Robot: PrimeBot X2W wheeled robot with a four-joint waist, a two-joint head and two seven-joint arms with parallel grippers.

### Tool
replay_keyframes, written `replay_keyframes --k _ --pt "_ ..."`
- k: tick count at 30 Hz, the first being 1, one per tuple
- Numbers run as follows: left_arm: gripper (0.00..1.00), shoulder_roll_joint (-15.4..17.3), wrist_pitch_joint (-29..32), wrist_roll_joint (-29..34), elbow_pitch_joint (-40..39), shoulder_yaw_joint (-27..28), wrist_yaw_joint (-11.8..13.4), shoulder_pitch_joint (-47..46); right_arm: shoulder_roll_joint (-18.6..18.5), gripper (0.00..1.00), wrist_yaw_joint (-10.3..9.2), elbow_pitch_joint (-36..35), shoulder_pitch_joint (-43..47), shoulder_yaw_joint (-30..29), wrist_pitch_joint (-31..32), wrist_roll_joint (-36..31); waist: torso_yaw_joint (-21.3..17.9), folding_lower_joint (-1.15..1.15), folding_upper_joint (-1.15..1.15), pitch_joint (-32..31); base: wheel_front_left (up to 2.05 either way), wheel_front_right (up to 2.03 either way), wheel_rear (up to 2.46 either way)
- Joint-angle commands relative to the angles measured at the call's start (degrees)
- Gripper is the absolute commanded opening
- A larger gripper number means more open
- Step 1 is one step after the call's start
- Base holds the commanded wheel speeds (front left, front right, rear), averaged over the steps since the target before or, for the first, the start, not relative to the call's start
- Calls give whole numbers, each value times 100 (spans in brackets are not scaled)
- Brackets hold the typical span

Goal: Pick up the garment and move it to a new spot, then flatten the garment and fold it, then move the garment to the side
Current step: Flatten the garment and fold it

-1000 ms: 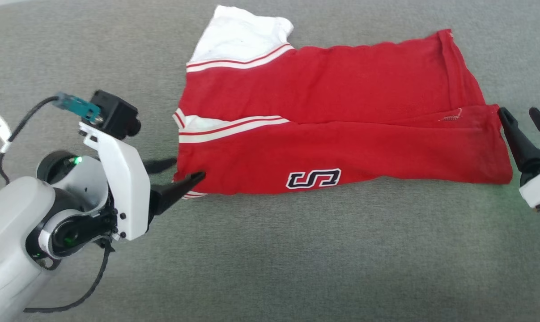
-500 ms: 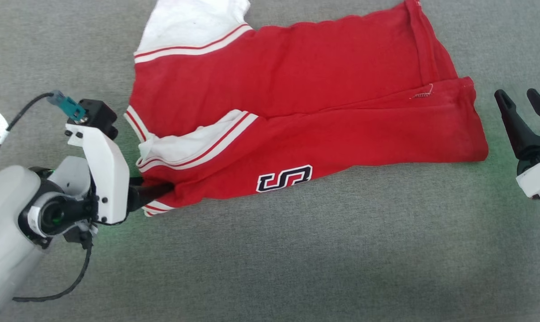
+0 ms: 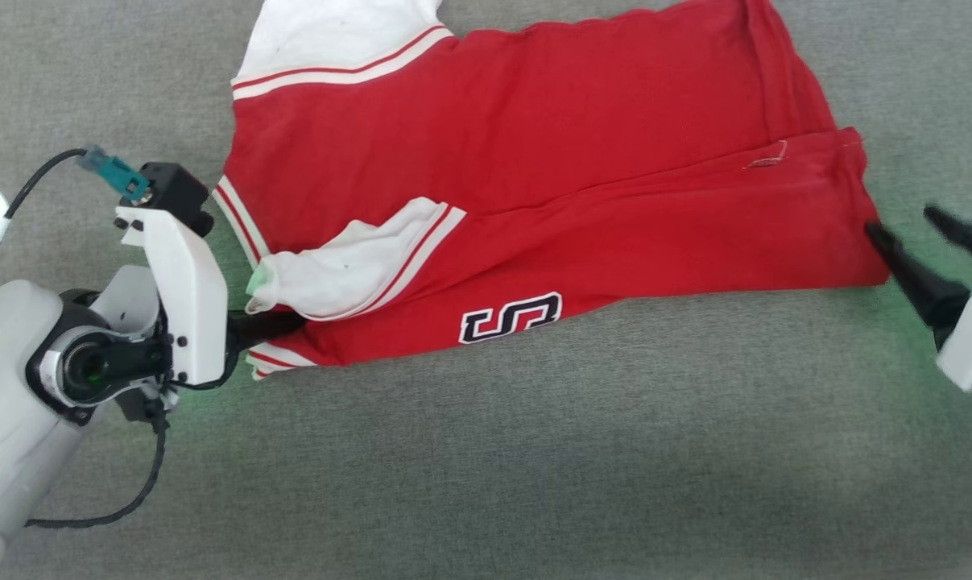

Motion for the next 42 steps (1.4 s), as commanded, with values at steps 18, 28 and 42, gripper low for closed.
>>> replay_keyframes --k 18,28,42 --pt "0 -910 -391 238 261 -340 -354 102 -564 0 0 206 -472 956 2181 336 469 1 0 123 0 0 0" --pt "0 -465 -1000 -83 -337 -16 -554 646 -868 0 -1 -89 156 582 1713 255 620 1 0 -376 0 0 0" --pt "0 390 -1277 -139 -1763 43 -376 1543 -817 0 0 -1188 1739 -313 1952 217 687 1 0 -590 0 0 0"
